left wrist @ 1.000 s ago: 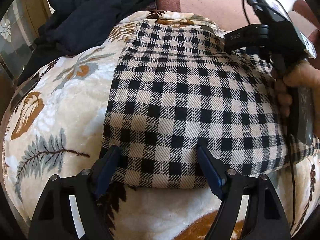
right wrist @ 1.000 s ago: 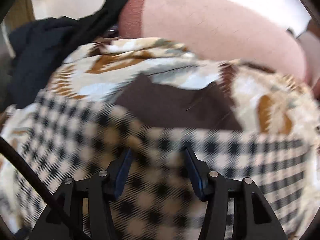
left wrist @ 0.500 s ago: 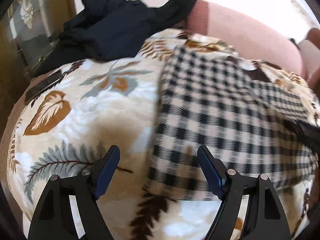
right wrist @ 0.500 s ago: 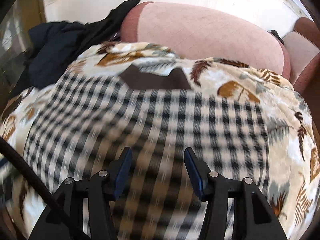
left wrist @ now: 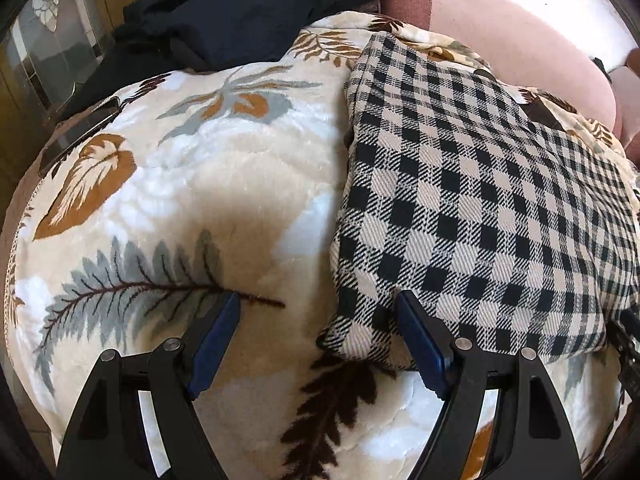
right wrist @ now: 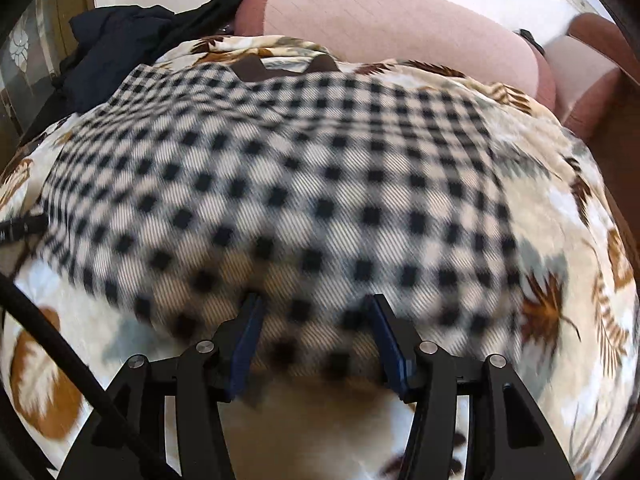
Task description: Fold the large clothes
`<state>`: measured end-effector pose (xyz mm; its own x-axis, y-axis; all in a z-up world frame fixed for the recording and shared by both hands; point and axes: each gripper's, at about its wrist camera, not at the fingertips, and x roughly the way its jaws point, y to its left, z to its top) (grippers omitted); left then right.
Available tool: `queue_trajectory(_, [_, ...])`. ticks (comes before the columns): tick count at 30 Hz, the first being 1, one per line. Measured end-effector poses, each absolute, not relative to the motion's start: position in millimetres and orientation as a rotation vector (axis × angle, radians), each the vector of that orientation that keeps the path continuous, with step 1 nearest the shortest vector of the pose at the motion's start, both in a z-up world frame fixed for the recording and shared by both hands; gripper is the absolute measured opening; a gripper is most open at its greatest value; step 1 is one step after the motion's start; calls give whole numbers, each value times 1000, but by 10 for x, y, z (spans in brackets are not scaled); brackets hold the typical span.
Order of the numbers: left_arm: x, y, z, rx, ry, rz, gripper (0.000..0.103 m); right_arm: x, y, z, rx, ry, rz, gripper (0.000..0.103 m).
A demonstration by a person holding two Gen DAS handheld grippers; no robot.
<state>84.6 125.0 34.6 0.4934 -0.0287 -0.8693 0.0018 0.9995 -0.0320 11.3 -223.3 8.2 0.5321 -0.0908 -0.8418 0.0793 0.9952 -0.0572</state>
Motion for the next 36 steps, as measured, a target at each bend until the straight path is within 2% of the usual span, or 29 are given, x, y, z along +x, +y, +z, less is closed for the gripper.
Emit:
queue_trajectory(4, [794,1322,358,-25,1047,-24,79,-101,-2273,104,-6,1004,-108,60])
queue_trajectory(7, [765,1451,391,-58,1040,-12,79,-240,-2270,42,-12,1023,-120,68])
queue_trajectory(16, [752,1729,486,-149,990,60,79,-364,-2257,76,110,1002,-84,68])
queue_trajectory(20, [735,1702,579,-118,938,82,79,-408,-2035,140,49,958,-28,68])
queue_trajectory(26, [818,1621,510,-105,963,68,79,-405,-1667,242,-108,852,-4,68])
queue_trajectory(36, [866,1609,426,-130,993,54,79,-371,-1569,141,-145,866,16,68])
